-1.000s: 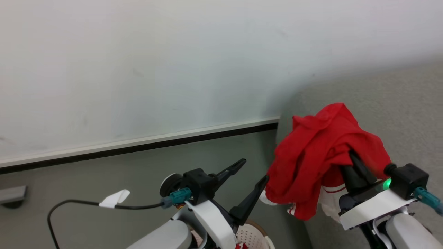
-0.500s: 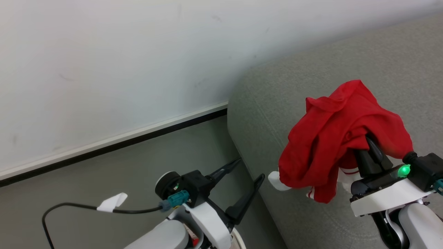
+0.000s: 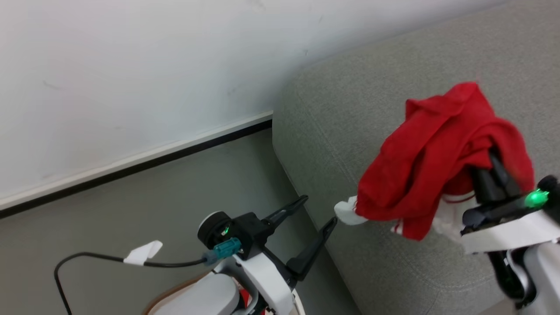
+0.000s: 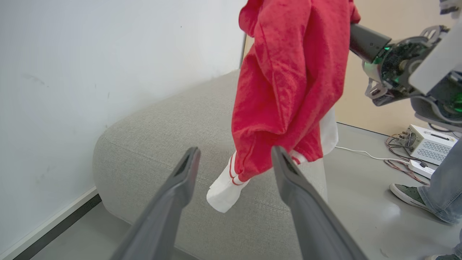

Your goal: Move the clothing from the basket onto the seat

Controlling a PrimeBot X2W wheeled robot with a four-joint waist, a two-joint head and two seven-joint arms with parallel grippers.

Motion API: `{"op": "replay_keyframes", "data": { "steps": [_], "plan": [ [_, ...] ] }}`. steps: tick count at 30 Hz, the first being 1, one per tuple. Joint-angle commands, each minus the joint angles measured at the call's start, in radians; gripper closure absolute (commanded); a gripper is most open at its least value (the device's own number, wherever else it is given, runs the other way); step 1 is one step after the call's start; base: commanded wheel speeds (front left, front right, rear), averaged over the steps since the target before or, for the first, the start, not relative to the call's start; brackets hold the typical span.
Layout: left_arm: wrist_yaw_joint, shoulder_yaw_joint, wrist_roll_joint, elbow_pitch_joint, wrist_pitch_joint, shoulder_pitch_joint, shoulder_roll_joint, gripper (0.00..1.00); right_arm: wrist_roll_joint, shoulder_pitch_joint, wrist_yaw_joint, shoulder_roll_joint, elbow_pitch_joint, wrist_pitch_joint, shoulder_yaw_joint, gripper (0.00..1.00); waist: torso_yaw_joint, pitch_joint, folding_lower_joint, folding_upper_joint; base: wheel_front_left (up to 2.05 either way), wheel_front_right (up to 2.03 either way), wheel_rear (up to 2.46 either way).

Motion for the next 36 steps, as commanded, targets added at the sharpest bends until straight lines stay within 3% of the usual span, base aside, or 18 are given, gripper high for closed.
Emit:
{"op": "replay_keyframes", "data": {
  "steps": [1, 12, 23, 29, 36],
  "plan": [
    [-0.004, 0.005, 0.006, -0.002, -0.003, -0.017, 0.007, 0.00, -0.007, -0.037, -0.002, -0.009, -0.014, 0.000, -0.025, 1.00, 0.014, 0.031, 0.0001, -0.0001, 0.00, 0.00, 0.00],
    [-0.011, 0.014, 0.027, -0.059, 0.039, -0.102, 0.036, 0.00, 0.050, -0.196, -0.002, -0.071, 0.019, 0.000, -0.146, 1.00, 0.104, 0.226, 0.0001, -0.0001, 0.00, 0.00, 0.00],
    [-0.010, 0.029, 0.062, -0.103, 0.064, -0.197, 0.062, 0.00, 0.098, -0.405, -0.002, -0.174, 0.205, 0.000, -0.241, 1.00, 0.213, 0.414, 0.0001, -0.0001, 0.00, 0.00, 0.00],
    [-0.011, 0.036, 0.057, -0.095, 0.047, -0.211, 0.055, 0.00, 0.094, -0.445, -0.002, -0.238, 0.366, 0.000, -0.218, 1.00, 0.258, 0.448, 0.0001, -0.0001, 0.00, 0.00, 0.00],
    [-0.010, 0.043, 0.044, -0.076, 0.031, -0.203, 0.052, 0.00, 0.147, -0.481, -0.002, -0.287, 0.545, 0.128, -0.093, 1.00, 0.271, 0.443, 0.0001, -0.0001, 0.00, 0.00, 0.00]
  ]
}}
